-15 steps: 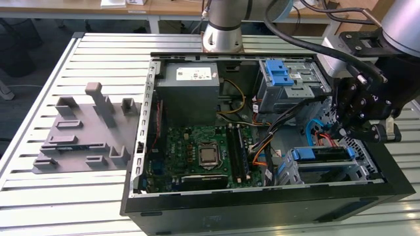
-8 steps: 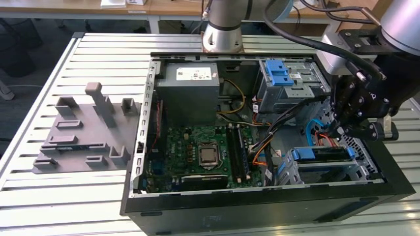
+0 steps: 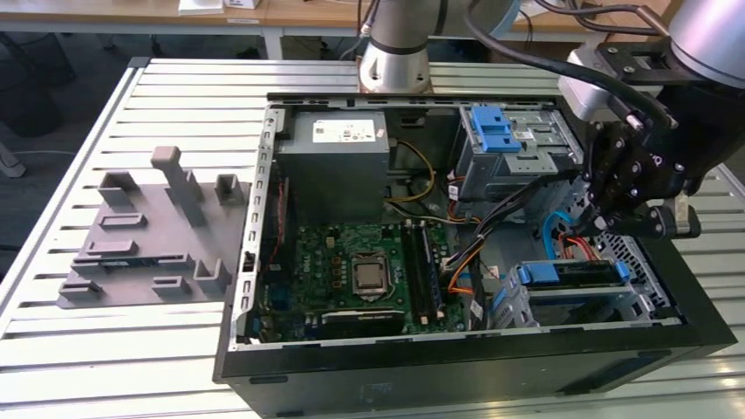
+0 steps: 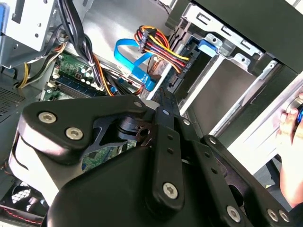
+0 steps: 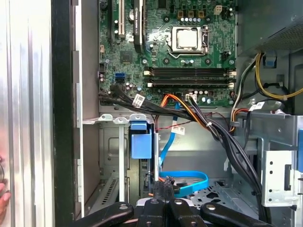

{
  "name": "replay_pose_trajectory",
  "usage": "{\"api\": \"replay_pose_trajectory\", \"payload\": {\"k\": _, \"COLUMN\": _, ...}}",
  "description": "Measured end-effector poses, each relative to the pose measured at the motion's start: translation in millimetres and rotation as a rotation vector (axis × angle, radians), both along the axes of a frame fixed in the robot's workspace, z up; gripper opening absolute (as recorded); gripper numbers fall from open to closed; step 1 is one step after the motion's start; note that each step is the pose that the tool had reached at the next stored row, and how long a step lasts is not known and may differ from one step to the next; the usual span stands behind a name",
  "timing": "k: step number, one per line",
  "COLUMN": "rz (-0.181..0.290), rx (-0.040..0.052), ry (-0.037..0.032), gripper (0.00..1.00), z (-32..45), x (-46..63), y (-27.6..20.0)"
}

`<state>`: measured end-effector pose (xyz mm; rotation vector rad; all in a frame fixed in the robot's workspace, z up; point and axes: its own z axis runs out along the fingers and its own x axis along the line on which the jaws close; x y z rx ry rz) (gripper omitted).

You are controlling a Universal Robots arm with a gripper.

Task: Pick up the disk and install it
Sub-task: 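Insert the second disk wire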

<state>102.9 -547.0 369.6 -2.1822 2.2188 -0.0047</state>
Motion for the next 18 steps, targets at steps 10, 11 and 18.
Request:
{"api": "replay_pose_trajectory", "payload": {"k": 10, "rz": 0.000, "rx": 0.0001, "ry": 0.0000, "gripper": 0.18, "z": 2.0, "x": -0.2, "y": 5.9}}
{"api": "replay_pose_trajectory", "payload": {"k": 11, "rz": 0.000, "rx": 0.0000, "ry": 0.0000, "gripper": 0.18, "z": 2.0, "x": -0.2, "y": 6.8}}
{"api": "replay_pose_trajectory", "payload": {"k": 18, "rz": 0.000, "rx": -0.0001, "ry": 0.0000, "gripper": 0.25, "z": 1.5, "x": -0.8, "y": 13.5}}
